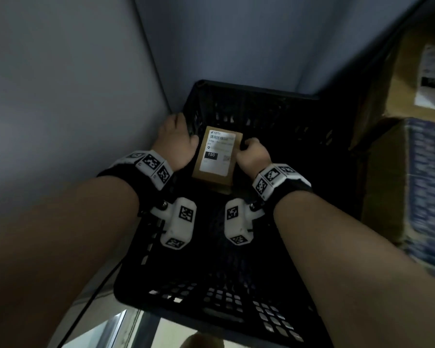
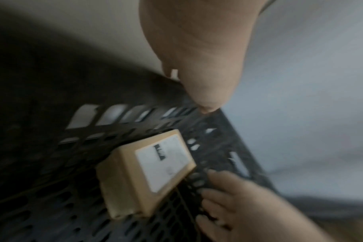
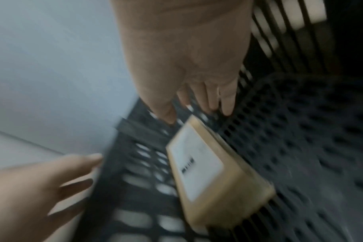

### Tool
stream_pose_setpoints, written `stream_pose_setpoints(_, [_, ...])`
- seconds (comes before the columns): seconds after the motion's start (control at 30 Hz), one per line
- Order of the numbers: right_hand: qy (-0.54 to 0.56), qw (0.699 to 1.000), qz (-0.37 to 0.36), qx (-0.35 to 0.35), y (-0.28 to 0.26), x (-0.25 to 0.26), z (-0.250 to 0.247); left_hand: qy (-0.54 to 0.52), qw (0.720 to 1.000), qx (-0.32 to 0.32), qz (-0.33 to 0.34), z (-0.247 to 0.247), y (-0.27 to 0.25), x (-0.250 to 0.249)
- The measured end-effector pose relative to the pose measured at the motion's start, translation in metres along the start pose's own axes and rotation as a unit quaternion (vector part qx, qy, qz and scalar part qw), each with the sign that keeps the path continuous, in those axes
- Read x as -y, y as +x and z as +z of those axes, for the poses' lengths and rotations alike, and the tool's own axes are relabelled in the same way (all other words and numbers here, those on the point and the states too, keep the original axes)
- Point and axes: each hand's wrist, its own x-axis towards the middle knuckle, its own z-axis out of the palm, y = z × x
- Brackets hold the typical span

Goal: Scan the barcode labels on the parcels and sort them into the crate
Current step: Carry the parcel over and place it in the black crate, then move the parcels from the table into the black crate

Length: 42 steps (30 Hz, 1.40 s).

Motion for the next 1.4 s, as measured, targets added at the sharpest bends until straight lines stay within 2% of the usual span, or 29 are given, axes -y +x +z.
stream_pose_setpoints(0.13, [-0.024, 0.998, -0.056, -0.011, -0.041, 0.032, -0.052, 0.009, 0.998, -0.024, 0.049, -0.039, -0.02, -0.035])
stream_pose_setpoints(0.27, [0.009, 0.993, -0.099, -0.067, -0.086, 0.053, -0.101, -0.004, 0.992, -0.068, 0.103, -0.08, -0.039, -0.084])
stream_pose_setpoints(0.37, [0.05, 0.984, -0.124, -0.117, -0.118, 0.056, -0.147, -0.026, 0.986, -0.075, 0.144, -0.104, -0.057, -0.128])
stream_pose_setpoints(0.53, [0.054, 0.967, -0.142, -0.205, -0.167, 0.034, -0.238, -0.08, 0.977, -0.054, 0.19, -0.123, -0.084, -0.2])
stream_pose_setpoints(0.73, [0.019, 0.967, -0.069, -0.243, -0.207, -0.032, -0.307, -0.093, 0.973, 0.02, 0.212, -0.09, -0.105, -0.253])
stream_pose_setpoints(0.83, [0.013, 0.974, -0.028, -0.224, -0.216, -0.061, -0.314, -0.109, 0.975, 0.062, 0.185, -0.068, -0.114, -0.263])
stream_pose_setpoints(0.93, [0.044, 0.982, 0.031, -0.179, -0.225, -0.086, -0.308, -0.146, 0.971, 0.146, 0.124, -0.046, -0.123, -0.265])
stream_pose_setpoints(1.03, [0.126, 0.98, 0.093, -0.125, -0.224, -0.107, -0.292, -0.201, 0.942, 0.267, 0.043, -0.03, -0.134, -0.264])
stream_pose_setpoints(1.1, [0.167, 0.975, 0.109, -0.102, -0.221, -0.119, -0.279, -0.211, 0.928, 0.306, 0.015, -0.021, -0.141, -0.264])
stream_pose_setpoints(1.27, [0.22, 0.964, 0.126, -0.079, -0.221, -0.131, -0.255, -0.298, 0.895, 0.33, -0.029, -0.006, -0.162, -0.256])
stream_pose_setpoints(1.4, [0.177, 0.975, 0.128, -0.046, -0.226, -0.127, -0.252, -0.308, 0.898, 0.313, -0.009, -0.012, -0.163, -0.247])
